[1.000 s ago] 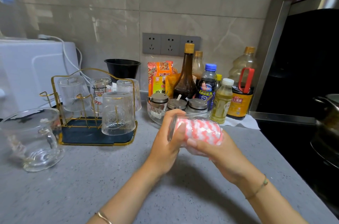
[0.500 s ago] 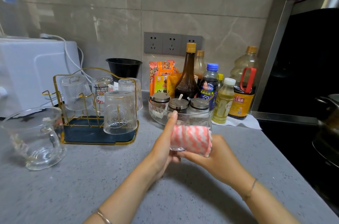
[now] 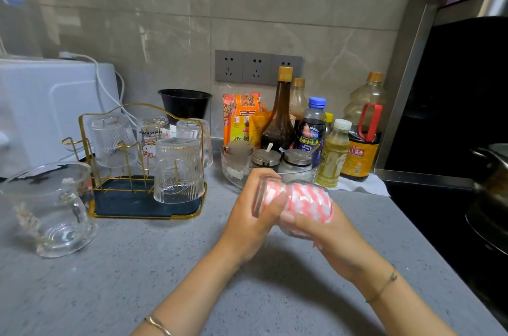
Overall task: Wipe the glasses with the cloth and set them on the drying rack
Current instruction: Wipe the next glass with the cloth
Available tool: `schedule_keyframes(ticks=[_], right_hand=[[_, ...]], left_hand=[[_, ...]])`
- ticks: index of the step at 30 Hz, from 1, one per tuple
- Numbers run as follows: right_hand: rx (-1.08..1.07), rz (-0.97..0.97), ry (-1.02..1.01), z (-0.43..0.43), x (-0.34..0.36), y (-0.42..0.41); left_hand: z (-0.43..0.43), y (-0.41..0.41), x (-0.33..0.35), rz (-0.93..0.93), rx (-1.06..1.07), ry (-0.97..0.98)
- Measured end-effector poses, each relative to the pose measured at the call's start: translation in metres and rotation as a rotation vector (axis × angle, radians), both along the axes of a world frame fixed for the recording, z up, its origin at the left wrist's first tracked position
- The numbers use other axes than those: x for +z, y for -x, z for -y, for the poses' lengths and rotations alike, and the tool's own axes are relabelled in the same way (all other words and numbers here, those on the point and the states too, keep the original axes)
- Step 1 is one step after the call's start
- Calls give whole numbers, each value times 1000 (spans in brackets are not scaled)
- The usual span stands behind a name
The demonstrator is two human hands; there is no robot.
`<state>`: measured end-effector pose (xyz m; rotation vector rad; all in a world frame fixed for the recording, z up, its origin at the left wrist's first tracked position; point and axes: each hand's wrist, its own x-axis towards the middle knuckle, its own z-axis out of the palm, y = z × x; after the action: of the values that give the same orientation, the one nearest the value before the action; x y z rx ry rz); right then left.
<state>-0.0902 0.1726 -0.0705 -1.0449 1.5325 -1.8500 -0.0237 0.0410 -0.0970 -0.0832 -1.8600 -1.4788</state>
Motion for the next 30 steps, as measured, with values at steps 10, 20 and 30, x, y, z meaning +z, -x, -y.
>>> schedule_keyframes(ticks=[10, 20, 30], right_hand=[[-143, -173, 19, 3, 4, 0], [-139, -531, 3, 6, -11, -5], [-129, -71, 75, 4, -4, 0]], left_hand=[[-1, 3, 3, 304, -96, -254], [-5, 8, 4, 273, 23, -433], [0, 8, -5, -63, 30, 38]])
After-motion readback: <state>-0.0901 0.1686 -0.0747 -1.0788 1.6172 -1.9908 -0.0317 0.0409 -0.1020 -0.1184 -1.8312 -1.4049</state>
